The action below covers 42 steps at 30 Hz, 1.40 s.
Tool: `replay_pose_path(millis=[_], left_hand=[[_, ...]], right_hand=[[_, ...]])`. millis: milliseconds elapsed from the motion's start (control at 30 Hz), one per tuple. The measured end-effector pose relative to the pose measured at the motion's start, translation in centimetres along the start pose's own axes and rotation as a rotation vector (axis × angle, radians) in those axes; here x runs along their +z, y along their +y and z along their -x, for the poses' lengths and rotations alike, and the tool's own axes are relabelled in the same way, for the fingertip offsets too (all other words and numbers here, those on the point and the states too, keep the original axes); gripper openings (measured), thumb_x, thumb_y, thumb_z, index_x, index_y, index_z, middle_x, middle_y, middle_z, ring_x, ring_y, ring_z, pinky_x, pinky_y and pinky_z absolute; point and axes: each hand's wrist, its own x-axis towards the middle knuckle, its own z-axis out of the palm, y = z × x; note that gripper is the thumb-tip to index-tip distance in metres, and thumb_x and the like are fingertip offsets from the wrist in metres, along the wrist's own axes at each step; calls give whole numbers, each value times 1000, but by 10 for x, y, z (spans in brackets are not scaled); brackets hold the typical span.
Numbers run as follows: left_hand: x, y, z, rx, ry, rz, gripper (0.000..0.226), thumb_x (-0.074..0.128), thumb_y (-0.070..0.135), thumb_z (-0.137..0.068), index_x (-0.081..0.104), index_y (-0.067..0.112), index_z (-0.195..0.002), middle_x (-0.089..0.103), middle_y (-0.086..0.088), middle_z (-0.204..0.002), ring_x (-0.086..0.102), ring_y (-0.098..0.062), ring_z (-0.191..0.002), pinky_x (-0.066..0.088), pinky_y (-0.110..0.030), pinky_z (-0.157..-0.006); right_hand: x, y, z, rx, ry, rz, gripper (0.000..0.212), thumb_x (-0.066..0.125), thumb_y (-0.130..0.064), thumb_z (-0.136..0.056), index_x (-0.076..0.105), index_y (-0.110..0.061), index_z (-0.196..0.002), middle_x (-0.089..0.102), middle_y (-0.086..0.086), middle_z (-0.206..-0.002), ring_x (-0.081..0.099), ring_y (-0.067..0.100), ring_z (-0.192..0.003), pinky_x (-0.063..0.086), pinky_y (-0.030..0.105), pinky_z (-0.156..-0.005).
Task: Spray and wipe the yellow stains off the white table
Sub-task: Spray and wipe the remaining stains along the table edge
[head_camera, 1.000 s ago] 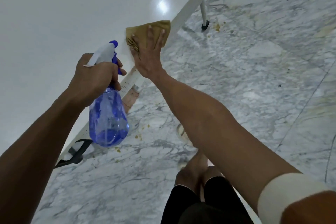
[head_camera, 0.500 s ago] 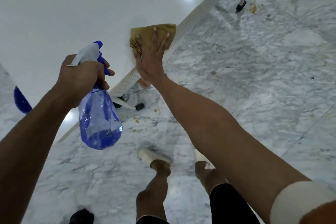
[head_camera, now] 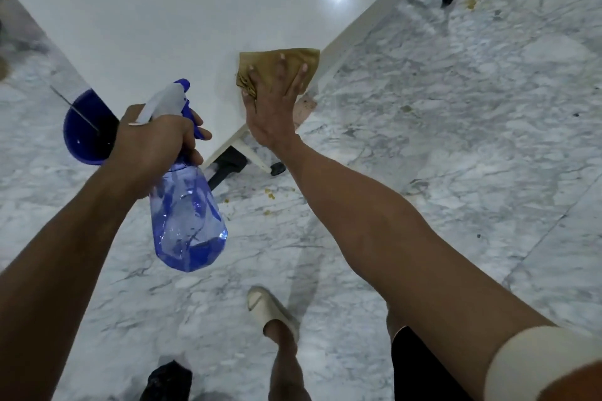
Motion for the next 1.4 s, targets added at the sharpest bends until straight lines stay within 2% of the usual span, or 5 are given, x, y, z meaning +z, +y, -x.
replay_pose_path(millis=[467, 800, 1000, 1200, 1400], left_hand=[[-168, -143, 17, 106, -54, -2, 31, 48, -19, -77, 62, 9, -79, 67, -12, -85, 63, -23, -70, 55, -19, -43], [-203, -149, 23, 146, -105, 38, 30, 50, -19, -71, 63, 5, -79, 70, -17, -88, 67, -24, -74, 58, -23, -45], [-226, -120, 35, 156, -115, 108, 30, 50, -16, -75, 66, 2, -92, 72, -17, -95, 61, -23, -64, 52, -25, -44], [-257, -86, 56, 238, -68, 140, 24, 48, -15, -72, 64, 2, -73, 72, -12, -77, 66, -22, -54, 51, -33, -57], [-275, -65, 57, 270, -64, 170, 18, 48, -10, -73, 63, -1, -73, 74, -21, -85, 59, -17, -38, 50, -36, -61]], right_hand=[[95, -150, 137, 29, 125, -45, 45, 45, -40, -99, 59, -22, -138, 12, 33, -160, -8, 62, -143, -24, 56, -116], [103, -200, 203, 84, -195, -89, 68, 13, -49, -104, 45, -8, -148, 1, 31, -162, -18, 56, -145, -22, 56, -117], [0, -238, 172, 255, -224, -274, 60, 14, -40, -106, 57, -8, -132, 63, 25, -125, 56, 42, -117, 40, 55, -103], [-65, -275, 137, 588, -255, -642, 66, 26, -52, -105, 56, -2, -134, 62, 12, -124, 56, 26, -102, 43, 36, -87], [-87, -288, 118, 720, -177, -1062, 59, 30, -50, -106, 53, -6, -139, 63, 12, -132, 61, 27, -117, 47, 45, -108]])
